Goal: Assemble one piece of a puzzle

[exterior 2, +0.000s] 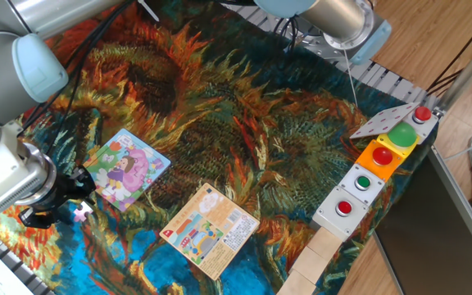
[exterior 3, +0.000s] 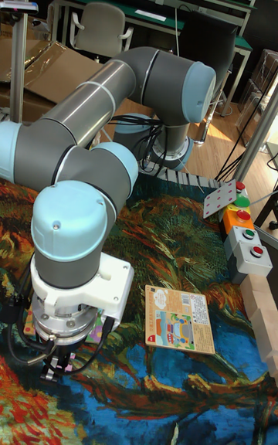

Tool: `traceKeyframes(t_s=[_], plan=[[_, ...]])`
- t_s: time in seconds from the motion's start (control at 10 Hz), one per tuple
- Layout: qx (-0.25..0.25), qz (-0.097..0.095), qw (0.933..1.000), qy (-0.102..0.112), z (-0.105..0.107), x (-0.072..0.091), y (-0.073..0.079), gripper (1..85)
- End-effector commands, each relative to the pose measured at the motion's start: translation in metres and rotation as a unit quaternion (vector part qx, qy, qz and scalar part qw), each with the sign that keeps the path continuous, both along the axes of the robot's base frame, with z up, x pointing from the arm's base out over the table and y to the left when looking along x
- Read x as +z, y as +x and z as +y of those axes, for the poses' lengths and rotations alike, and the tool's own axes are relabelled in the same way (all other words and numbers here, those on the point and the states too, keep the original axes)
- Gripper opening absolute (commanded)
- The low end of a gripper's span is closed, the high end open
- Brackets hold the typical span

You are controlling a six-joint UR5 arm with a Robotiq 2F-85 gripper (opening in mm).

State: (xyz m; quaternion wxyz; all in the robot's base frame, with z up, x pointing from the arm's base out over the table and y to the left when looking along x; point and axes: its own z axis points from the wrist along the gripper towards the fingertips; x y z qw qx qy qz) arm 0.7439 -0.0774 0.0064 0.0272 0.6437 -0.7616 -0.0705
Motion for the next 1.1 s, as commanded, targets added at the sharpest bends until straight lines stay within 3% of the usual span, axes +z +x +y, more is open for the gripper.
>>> traceKeyframes(t_s=[0.0,1.0], plan=[[-0.003,0.001,1.0,0.009,0.0017,0.0004,-0.0008,53.7],[-0.002,0.007,0.9999,0.01,0.0003,-0.0022,-0.0028,51.3]])
